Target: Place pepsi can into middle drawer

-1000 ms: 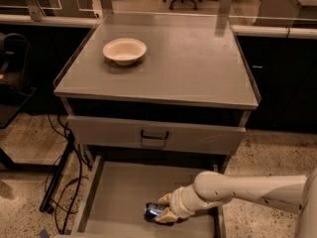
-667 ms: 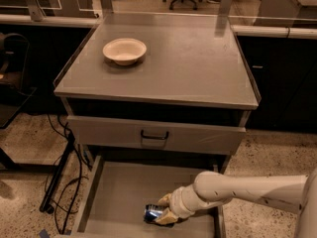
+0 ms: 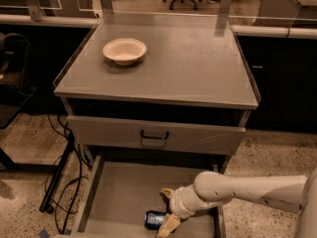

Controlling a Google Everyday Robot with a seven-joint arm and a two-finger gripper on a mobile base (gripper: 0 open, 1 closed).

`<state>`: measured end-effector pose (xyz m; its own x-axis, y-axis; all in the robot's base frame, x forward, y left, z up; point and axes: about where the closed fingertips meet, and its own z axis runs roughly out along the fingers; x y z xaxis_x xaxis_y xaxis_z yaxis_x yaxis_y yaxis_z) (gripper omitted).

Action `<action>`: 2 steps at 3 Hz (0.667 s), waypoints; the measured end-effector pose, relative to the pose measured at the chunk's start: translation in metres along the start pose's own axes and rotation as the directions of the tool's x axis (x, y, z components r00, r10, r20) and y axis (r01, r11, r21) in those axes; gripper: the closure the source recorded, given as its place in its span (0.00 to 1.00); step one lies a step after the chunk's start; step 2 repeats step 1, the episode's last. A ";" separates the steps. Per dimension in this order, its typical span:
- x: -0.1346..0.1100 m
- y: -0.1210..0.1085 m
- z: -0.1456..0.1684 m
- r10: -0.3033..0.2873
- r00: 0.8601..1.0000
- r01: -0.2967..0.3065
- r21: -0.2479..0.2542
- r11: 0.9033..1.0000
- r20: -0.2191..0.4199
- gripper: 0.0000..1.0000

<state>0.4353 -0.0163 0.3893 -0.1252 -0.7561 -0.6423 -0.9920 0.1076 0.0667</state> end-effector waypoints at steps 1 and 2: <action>0.000 0.000 0.000 0.000 1.000 0.000 0.000 1.000 0.000 0.00; 0.000 0.000 0.000 0.000 1.000 0.000 0.000 1.000 0.000 0.00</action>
Offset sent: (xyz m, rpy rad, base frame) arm 0.0000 0.0000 0.0000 0.0000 0.0000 0.0000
